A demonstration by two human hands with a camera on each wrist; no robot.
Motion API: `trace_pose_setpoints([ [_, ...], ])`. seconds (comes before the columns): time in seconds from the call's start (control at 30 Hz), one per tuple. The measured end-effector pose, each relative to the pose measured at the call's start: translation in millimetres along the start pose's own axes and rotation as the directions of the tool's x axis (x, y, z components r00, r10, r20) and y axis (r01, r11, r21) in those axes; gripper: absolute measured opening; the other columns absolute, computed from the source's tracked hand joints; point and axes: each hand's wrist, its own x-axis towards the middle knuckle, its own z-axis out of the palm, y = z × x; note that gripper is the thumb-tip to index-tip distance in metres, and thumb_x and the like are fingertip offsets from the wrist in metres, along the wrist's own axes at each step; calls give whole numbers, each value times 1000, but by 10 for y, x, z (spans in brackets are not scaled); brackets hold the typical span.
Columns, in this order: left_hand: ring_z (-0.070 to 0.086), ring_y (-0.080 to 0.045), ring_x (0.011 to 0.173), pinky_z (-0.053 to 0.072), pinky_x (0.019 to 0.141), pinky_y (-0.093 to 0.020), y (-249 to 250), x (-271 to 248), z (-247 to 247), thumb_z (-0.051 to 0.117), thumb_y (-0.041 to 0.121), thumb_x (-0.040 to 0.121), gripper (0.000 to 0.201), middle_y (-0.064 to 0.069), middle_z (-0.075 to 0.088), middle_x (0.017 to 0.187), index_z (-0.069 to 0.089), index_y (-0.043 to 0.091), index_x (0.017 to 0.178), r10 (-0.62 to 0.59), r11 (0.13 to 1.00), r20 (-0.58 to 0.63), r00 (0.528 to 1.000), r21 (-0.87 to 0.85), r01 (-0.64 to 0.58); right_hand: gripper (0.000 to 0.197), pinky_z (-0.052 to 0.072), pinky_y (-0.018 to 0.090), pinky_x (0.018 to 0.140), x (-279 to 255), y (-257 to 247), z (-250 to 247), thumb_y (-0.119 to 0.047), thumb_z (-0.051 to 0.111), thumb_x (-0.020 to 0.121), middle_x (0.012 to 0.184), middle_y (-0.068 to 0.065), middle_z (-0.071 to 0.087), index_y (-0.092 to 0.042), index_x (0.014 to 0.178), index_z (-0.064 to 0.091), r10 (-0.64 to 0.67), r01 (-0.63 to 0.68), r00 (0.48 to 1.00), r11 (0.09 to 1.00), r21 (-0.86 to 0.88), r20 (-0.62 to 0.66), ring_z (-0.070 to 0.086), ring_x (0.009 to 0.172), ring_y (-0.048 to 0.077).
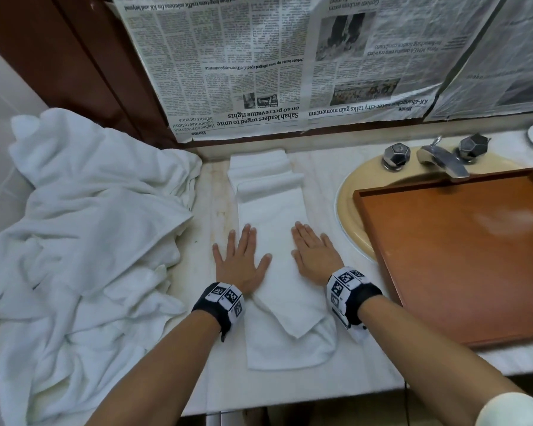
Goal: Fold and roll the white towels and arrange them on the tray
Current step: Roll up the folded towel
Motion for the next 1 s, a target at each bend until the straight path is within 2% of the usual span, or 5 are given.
trace_pose_setpoints([
  [0.33, -17, -22, 152, -13, 117, -62, -18, 544, -247, 13, 67, 99, 71, 20, -19, 163, -12, 35, 157, -31, 997, 40, 999, -62, 33, 56, 6, 42, 122, 541, 220, -327, -28, 28, 107, 166, 0, 0, -12, 157, 10, 41, -26, 995, 985, 168, -86, 3, 152, 17],
  [0.47, 18, -21, 150, 11, 121, -55, -145, 290, -282, 30, 61, 99, 64, 6, 23, 164, 31, 29, 154, 81, 946, -80, 993, -307, -102, 48, 28, 32, 113, 129, 246, -314, -19, 51, 101, 150, 14, 43, -4, 145, 41, 84, 45, 964, 886, 462, -254, 42, 137, 28],
  [0.6, 54, -20, 122, 37, 108, -37, -231, -282, -177, 49, 40, 88, 43, 3, 64, 129, 69, 21, 121, 339, 800, -317, 886, -398, -449, 35, 43, 27, 97, -580, 265, -131, -9, 59, 95, 124, 12, 62, -6, 130, 59, 101, 52, 968, 817, 575, -230, 60, 109, 24],
  [0.83, 49, -16, 108, 43, 93, -34, -150, -731, 78, 70, 21, 85, 20, 15, 63, 114, 75, 31, 103, 391, 805, -305, 868, -344, -483, 31, 39, 18, 85, -1112, 159, 169, -6, 64, 88, 109, 0, 60, -13, 118, 66, 137, -26, 981, 792, 610, -136, 56, 95, 13],
  [1.0, 53, -16, 97, 40, 90, -21, -177, -912, 77, 65, 14, 92, 15, 8, 65, 105, 72, 25, 100, 267, 822, -315, 911, -419, -386, 15, 50, 28, 82, -1287, 49, 216, -6, 67, 86, 91, -3, 64, -17, 96, 66, 201, -15, 955, 769, 639, -220, 59, 84, 13],
])
